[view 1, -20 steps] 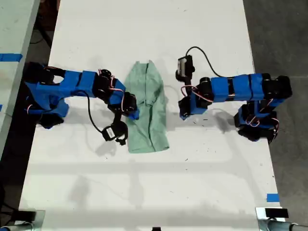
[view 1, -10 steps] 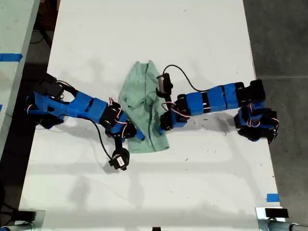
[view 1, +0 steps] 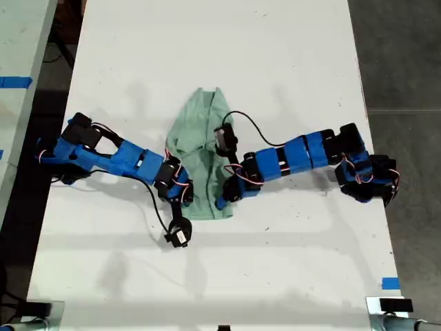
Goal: Fold t shirt
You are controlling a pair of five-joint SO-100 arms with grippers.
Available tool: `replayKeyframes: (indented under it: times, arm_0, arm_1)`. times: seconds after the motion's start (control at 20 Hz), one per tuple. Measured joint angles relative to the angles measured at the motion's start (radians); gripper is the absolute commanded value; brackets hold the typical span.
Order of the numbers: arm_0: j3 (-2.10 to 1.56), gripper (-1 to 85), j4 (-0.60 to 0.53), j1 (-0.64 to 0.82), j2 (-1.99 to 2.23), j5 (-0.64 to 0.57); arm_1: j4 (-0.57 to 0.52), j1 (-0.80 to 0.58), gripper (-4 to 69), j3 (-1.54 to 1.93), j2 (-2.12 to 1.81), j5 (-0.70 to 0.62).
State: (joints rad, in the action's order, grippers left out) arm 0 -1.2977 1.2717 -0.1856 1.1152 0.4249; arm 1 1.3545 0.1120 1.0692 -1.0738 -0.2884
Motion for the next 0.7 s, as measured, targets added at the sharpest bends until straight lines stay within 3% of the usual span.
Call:
replayKeyframes:
  times: [0.05,0.35,0.6,0.7]
  arm_0:
    - [-0.003,-0.2,-0.005,0.0,0.0,-0.012]
    - [0.023,-0.2,-0.008,0.0,-0.003,-0.054]
    - [0.179,-0.2,0.037,-0.026,0.003,-0.147]
    - [0.183,-0.2,0.146,-0.021,0.075,-0.173]
  arm_1:
    - [-0.009,0.002,1.2,-0.006,0.012,0.002]
    - [-0.097,0.031,1.2,-0.054,0.048,0.003]
    - [0.017,0.084,1.2,-0.238,0.06,-0.025]
    - [0.054,0.075,1.2,-0.25,0.011,-0.078]
